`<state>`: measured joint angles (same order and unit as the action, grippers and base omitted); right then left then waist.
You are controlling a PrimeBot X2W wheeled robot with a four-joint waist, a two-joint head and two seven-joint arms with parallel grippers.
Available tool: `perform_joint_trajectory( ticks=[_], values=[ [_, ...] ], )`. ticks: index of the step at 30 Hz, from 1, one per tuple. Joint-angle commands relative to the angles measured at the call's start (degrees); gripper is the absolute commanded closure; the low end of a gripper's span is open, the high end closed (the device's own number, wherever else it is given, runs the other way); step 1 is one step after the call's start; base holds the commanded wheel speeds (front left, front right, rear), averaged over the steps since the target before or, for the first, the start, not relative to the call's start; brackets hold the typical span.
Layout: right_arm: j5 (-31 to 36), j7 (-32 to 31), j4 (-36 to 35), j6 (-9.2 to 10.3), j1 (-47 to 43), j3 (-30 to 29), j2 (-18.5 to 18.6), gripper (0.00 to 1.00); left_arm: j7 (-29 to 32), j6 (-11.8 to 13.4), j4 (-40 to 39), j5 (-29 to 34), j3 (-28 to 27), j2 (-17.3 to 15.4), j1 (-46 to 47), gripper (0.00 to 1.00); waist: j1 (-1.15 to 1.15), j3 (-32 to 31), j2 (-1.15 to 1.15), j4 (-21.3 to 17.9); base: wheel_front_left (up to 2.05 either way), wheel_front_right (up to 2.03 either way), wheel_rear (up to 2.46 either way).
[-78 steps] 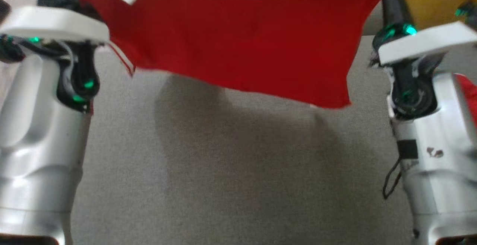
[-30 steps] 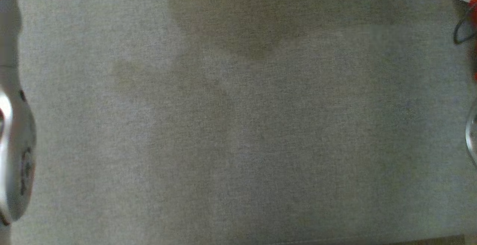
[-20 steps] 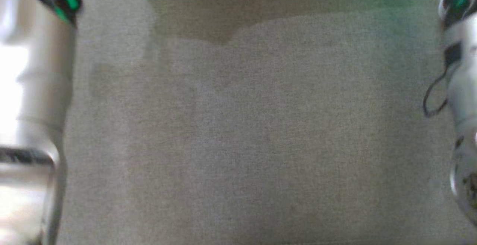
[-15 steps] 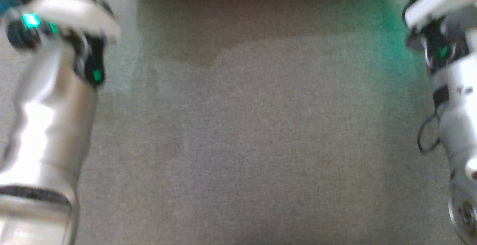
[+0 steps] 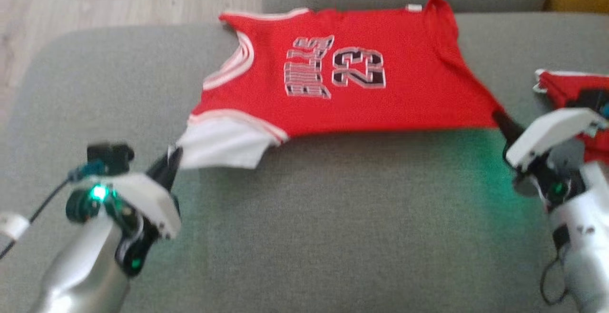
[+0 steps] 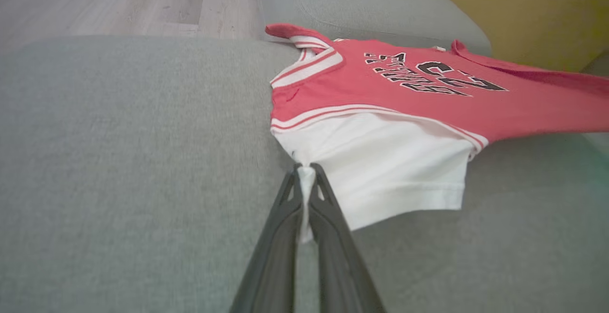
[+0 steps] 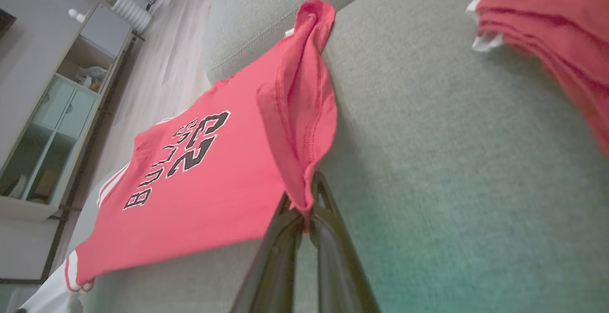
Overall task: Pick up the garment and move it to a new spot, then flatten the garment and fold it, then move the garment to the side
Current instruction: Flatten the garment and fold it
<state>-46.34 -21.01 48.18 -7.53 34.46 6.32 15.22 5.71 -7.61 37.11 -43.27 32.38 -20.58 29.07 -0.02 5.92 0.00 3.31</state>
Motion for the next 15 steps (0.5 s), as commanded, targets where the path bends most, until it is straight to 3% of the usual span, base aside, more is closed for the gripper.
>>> perform_joint_trajectory(
  ticks=[1,9,15],
  values=[
    [-0.4,-0.2,-2.6,0.04,-0.3,0.7,1.2,1.0,0.6,0.2,-2.7,-0.9,-2.4,-3.8,0.7,1.0,0.02,-2.4,0.0,0.1,0.0,0.0,0.0],
    [-0.3,-5.6,-11.6,0.04,-11.6,-0.8,1.7,1.0,11.3,4.2,-22.8,-6.7,-2.6,-10.6,-14.1,1.0,0.02,-6.2,0.0,-0.5,0.0,0.0,0.0],
    [1.1,-10.9,-20.3,0.04,-19.1,-4.8,1.4,1.0,17.7,8.7,-37.2,-9.4,-3.0,-15.3,-21.4,1.0,0.02,-6.8,0.0,-0.7,0.0,0.0,0.0]
  ],
)
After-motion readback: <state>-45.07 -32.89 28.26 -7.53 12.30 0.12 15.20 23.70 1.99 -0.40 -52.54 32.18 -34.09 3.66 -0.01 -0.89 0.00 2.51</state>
